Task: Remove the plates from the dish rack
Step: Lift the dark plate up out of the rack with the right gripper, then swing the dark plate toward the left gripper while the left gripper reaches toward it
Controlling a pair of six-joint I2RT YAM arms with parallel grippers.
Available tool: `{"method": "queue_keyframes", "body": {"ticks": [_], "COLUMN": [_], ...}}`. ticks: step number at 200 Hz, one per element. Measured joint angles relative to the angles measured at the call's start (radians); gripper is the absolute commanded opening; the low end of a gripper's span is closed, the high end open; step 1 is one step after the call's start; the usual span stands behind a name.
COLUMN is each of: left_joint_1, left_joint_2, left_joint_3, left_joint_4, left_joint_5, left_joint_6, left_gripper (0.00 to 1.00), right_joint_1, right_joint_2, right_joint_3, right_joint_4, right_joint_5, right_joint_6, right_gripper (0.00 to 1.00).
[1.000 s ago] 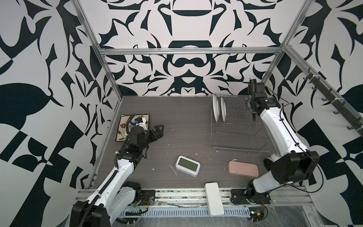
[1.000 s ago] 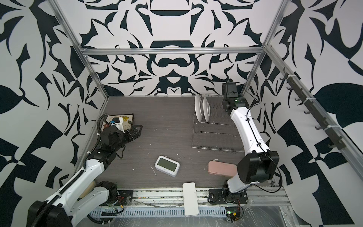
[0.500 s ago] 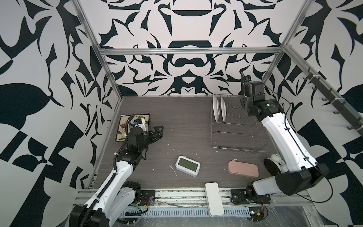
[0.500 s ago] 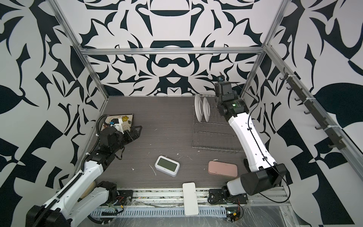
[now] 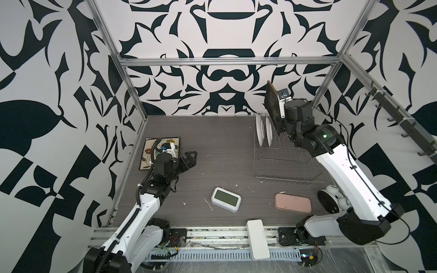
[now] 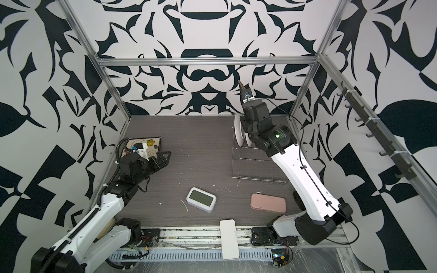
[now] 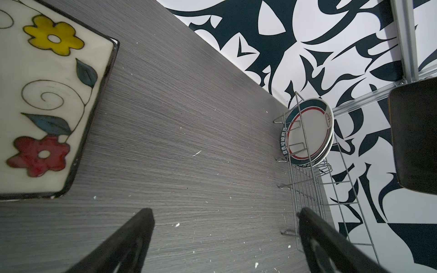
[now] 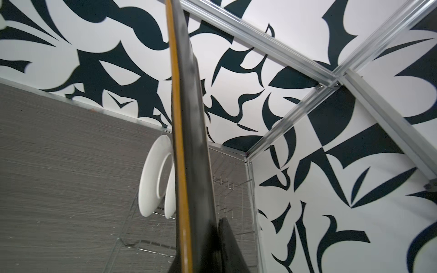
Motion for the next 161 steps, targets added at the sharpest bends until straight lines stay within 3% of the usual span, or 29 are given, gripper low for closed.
{"method": "queue_keyframes", "body": {"ticks": [79, 161], "left_joint_1": [0.0, 0.0], "left_joint_2": [-0.003, -0.004], "left_joint_3": [0.003, 0.032], "left_joint_4": [0.0, -0.013], "left_joint_5": [0.0, 0.006], "left_joint_6": [-0.007, -0.014], "left_gripper": [0.99, 0.99], "right_joint_1": [-0.002, -0.002], "right_joint_2": [-0.005, 0.016], "right_joint_3": [-0.003, -0.116], "right_joint_4": [-0.045, 0.057], "right_joint_5": [-0.256, -0.485], "right_joint_6": [0.201, 0.398], "right_gripper": [0.0, 0.0]}}
